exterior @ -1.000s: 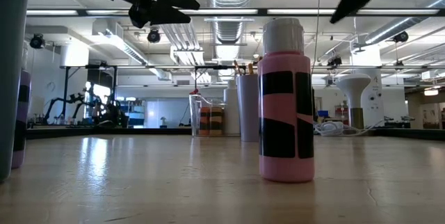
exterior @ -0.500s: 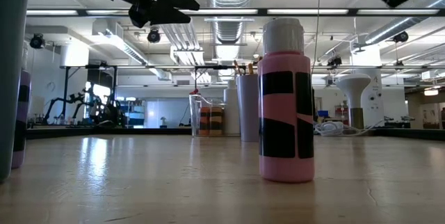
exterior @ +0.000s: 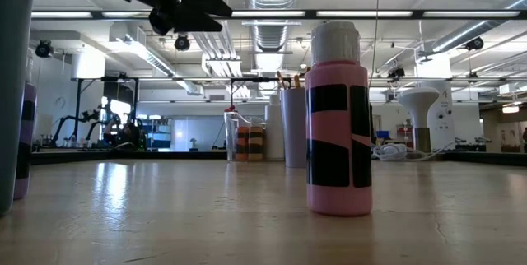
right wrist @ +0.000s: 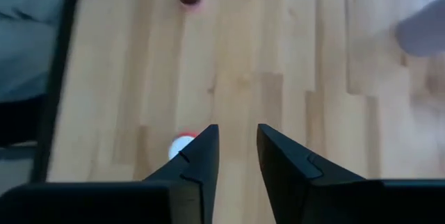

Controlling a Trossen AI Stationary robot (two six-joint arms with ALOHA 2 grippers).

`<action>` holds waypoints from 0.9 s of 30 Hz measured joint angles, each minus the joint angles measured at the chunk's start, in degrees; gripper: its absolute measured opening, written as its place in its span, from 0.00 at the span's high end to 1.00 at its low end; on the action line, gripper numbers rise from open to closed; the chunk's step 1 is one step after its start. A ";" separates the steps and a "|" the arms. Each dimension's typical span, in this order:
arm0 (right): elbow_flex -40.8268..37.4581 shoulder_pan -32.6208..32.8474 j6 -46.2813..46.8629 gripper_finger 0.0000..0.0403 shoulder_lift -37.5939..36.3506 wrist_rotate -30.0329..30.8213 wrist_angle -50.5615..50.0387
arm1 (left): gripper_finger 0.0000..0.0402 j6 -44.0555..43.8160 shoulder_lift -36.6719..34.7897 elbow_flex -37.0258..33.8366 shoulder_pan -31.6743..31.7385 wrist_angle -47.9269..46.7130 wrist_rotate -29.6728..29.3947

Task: Pick & Place Paint Supplies
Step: Put the pink paint bottle into the transparent bin

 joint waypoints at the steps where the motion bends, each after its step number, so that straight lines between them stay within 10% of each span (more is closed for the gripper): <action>1: 1.39 0.00 0.06 0.75 1.25 0.25 -1.64 | 0.29 -0.85 0.00 0.00 -0.02 -0.21 0.02; 27: 6.54 -0.34 8.04 0.57 8.72 -4.15 -2.97 | 0.35 -3.05 -6.51 0.13 -10.31 -9.89 7.15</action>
